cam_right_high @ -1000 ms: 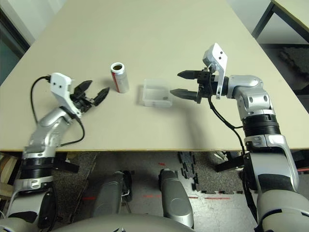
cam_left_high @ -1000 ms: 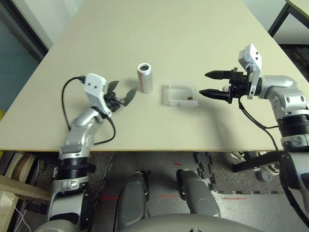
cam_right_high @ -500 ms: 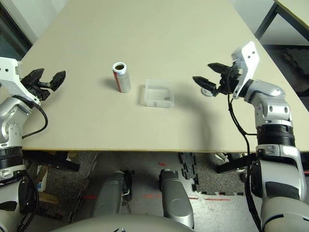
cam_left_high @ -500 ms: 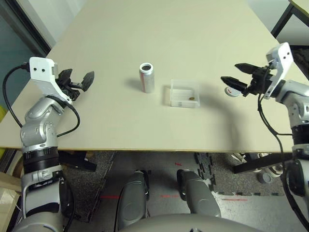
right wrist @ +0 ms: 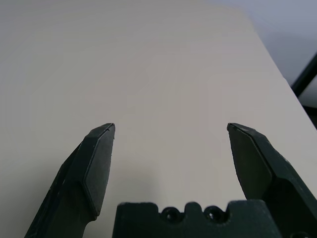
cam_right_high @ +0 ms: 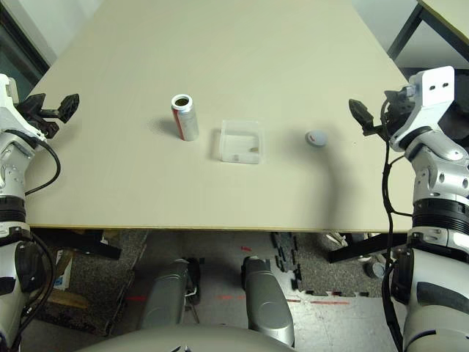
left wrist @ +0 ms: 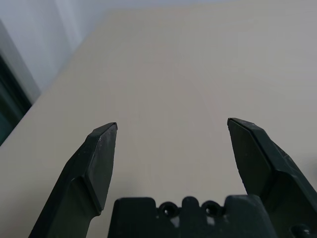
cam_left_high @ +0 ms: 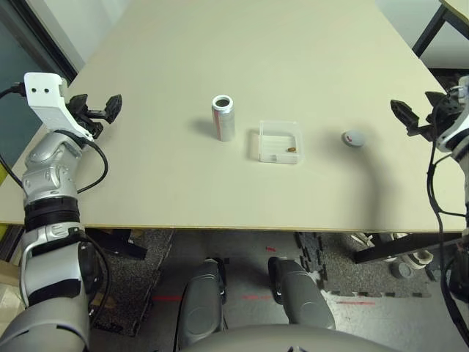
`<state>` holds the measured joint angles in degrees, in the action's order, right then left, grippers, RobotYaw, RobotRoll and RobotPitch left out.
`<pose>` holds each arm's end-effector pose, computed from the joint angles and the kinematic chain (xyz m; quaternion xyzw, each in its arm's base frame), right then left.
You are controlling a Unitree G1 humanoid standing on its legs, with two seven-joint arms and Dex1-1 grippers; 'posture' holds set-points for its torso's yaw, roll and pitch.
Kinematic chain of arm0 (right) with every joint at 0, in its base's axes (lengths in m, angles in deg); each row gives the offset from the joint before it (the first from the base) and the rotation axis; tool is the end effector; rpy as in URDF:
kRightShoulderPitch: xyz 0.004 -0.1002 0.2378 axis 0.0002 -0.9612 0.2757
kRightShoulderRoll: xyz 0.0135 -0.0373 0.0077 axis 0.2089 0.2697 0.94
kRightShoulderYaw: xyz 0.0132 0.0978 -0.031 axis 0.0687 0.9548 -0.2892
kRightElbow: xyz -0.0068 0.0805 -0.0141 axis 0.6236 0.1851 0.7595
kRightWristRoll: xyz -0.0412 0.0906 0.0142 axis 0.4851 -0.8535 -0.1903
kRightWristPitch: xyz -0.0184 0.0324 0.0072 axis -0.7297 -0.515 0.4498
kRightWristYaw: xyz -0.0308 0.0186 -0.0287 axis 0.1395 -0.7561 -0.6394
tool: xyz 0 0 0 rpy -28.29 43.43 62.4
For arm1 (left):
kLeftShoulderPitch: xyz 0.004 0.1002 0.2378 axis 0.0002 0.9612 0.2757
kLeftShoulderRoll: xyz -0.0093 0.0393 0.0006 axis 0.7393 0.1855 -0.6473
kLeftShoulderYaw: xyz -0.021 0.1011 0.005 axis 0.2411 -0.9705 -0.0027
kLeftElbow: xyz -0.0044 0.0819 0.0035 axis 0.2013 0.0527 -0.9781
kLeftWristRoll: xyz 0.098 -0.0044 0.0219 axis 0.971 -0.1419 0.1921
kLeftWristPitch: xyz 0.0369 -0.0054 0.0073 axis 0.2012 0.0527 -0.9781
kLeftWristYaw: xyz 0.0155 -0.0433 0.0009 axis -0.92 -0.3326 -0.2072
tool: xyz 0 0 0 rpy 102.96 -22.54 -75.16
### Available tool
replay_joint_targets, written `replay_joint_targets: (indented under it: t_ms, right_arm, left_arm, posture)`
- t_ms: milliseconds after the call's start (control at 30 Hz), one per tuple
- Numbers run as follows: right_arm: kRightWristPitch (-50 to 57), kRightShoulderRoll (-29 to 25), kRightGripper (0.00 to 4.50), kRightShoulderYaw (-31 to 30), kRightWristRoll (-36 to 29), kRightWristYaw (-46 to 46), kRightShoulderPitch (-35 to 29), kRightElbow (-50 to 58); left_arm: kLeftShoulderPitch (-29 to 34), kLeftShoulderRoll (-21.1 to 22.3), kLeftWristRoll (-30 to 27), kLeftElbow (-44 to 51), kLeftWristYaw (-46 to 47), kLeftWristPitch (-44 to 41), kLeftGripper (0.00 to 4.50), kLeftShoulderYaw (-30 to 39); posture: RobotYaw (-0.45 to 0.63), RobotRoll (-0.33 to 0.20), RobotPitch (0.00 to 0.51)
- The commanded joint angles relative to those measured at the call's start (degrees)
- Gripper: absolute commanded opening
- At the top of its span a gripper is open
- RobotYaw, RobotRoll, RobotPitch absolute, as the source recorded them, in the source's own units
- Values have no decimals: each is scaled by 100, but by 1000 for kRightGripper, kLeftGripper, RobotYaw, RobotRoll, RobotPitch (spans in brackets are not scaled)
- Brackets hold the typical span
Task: Pour the medicine from the bottle into the box.
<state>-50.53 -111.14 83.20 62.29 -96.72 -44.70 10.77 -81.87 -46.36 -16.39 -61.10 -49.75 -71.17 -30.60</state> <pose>0.2708 -0.3510 0.1647 -0.0788 -0.0125 0.0460 0.9958 0.2873 0.3416 0.1735 0.0181 -0.0339 0.0056 0.9992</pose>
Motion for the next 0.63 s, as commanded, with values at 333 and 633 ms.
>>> replay_joint_targets:
  t_ms: [333, 633]
  right_arm:
    - [-256, 63, 4500, 105, -26, 211, -125, -314]
    - [-307, 95, 4500, 116, -34, 243, -97, -405]
  left_arm:
    - [-212, 309, 181, -786, -39, 359, 4466, -61]
    - [-70, 311, 151, -693, 20, 375, 4466, -23]
  posture:
    - [-136, 0, 245]
    - [-120, 0, 249]
